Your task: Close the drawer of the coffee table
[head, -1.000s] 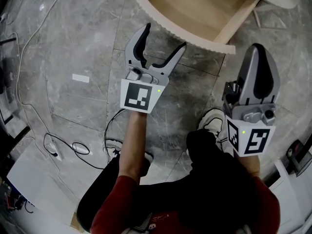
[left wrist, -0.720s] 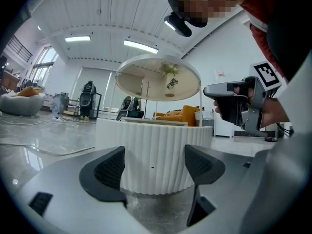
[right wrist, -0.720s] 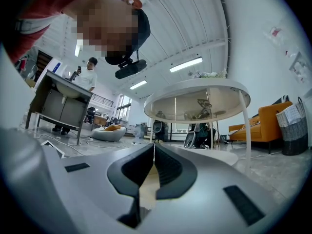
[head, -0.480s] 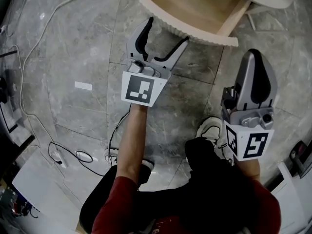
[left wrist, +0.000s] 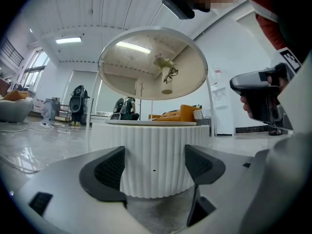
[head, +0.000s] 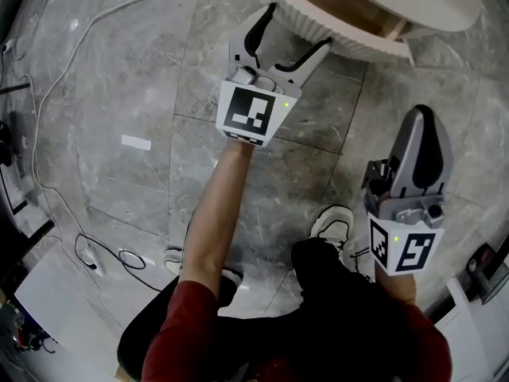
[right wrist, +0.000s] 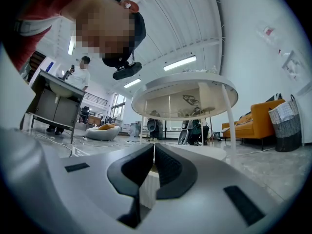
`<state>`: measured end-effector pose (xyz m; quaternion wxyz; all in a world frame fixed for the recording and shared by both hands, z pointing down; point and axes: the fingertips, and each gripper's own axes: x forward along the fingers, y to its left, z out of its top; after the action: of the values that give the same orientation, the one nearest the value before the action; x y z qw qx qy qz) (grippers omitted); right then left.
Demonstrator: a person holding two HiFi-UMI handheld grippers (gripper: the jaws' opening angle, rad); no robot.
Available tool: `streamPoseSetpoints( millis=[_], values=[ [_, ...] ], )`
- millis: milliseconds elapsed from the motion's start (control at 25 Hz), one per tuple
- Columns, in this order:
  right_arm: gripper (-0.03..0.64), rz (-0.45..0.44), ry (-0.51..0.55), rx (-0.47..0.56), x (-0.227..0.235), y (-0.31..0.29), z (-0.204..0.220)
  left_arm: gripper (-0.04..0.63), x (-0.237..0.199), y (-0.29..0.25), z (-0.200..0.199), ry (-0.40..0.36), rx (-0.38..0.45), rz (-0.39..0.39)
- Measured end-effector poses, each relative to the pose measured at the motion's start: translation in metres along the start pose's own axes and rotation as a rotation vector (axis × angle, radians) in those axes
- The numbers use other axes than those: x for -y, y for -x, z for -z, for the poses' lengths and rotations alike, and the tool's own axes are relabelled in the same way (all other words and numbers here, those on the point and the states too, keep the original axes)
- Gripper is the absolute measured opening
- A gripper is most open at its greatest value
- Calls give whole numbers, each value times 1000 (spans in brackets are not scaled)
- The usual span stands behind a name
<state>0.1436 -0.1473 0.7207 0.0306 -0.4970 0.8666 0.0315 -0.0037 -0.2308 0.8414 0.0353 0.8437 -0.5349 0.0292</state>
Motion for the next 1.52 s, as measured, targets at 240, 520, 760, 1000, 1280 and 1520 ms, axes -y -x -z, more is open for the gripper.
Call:
streamPoseSetpoints(
  millis=[240,520,760,1000,1280,1520],
  values=[
    [23,24,-10,2,15,3,1,383,-3,-38,-6,-28,37,21],
    [23,41,-17,-4,25,7,3,383,-5,-68,-6,-36,6,22],
    [23,39,-17,-9,27,9,4,390,-4,-79,-6,-37,-6,19],
    [23,34,-11,-8,21,7,3,388,-3,-78,-5,-41,-18,24],
    [23,21,5,-27,12,3,10,388,-4,-51,-11,-73,18,-12],
    [23,-3,5,-42,-6,-1,15,388,-7,6,-9,-69,-3,-91]
  ],
)
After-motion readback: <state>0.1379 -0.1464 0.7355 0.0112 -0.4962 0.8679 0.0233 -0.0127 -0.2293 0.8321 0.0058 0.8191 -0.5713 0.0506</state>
